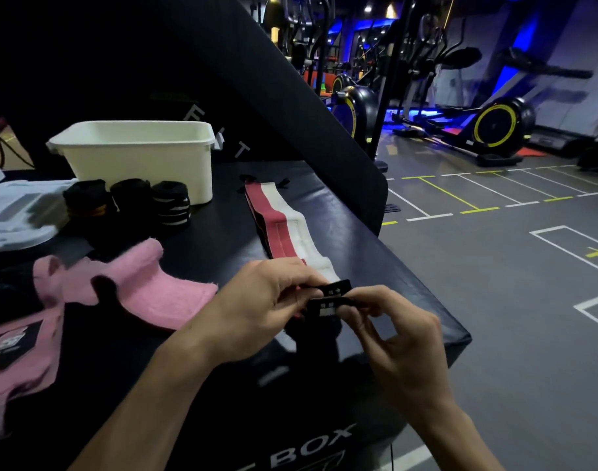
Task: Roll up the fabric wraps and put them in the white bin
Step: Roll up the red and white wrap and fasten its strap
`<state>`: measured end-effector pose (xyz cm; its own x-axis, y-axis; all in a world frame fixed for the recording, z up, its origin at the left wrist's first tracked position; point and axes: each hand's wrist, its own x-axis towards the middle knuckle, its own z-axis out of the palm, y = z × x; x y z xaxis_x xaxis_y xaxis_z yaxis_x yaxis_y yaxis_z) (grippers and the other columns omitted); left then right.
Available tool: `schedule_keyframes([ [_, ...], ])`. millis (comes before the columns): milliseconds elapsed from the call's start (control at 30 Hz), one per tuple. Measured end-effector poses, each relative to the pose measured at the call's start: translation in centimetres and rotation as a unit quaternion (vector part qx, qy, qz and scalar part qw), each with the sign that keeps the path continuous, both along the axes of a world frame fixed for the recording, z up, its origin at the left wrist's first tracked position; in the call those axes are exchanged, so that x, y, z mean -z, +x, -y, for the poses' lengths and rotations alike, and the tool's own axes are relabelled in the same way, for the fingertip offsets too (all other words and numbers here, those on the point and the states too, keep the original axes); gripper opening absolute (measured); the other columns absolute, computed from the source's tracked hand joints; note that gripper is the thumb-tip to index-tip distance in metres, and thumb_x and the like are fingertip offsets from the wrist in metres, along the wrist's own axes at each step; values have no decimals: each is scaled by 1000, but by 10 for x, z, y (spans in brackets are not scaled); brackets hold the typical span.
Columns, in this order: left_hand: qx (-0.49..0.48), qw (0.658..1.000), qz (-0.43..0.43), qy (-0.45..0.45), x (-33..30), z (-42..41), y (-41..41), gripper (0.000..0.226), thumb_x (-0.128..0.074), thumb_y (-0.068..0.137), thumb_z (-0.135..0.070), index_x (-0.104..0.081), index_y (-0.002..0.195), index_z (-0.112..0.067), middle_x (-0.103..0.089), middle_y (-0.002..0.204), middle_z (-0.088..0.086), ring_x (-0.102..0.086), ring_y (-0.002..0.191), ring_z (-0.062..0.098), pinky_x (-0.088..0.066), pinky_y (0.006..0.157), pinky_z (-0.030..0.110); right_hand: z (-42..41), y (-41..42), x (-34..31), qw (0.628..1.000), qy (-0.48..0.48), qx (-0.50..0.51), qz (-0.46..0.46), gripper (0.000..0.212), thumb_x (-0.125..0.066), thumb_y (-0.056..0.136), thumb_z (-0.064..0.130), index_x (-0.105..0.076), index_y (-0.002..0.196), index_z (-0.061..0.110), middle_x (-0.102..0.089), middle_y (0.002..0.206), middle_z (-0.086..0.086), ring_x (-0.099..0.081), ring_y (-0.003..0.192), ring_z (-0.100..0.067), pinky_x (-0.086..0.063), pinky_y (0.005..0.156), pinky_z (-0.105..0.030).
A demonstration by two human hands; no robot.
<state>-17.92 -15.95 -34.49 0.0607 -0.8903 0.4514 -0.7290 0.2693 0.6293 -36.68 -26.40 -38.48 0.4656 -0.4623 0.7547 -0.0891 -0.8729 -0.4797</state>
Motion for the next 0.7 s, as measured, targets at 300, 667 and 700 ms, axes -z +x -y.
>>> schedule_keyframes([
  [300,-20,998,62,-20,-2,-5,-1,22,-61,101,-17,-76,113,-28,-59,96,-32,-60,97,-5,-38,82,7,6,-2,-3,1000,-16,23,3,23,-74,89,36,-70,100,16,-71,88,8,-70,80,-11,-57,67,-38],
  [667,-14,991,-132,2,1,-5,-7,23,-71,94,-7,-78,115,-15,-80,99,-8,-76,91,9,-59,83,24,1,-3,-10,997,74,-8,25,16,-80,83,20,-68,92,20,-70,86,15,-69,79,-6,-48,71,-11],
  [700,-11,990,-139,5,1,-5,-8,23,-70,95,-6,-78,115,-14,-80,99,-7,-76,90,10,-58,82,22,1,-3,-10,997,74,-6,23,15,-80,83,21,-68,93,20,-70,86,14,-69,79,-7,-49,71,-12],
])
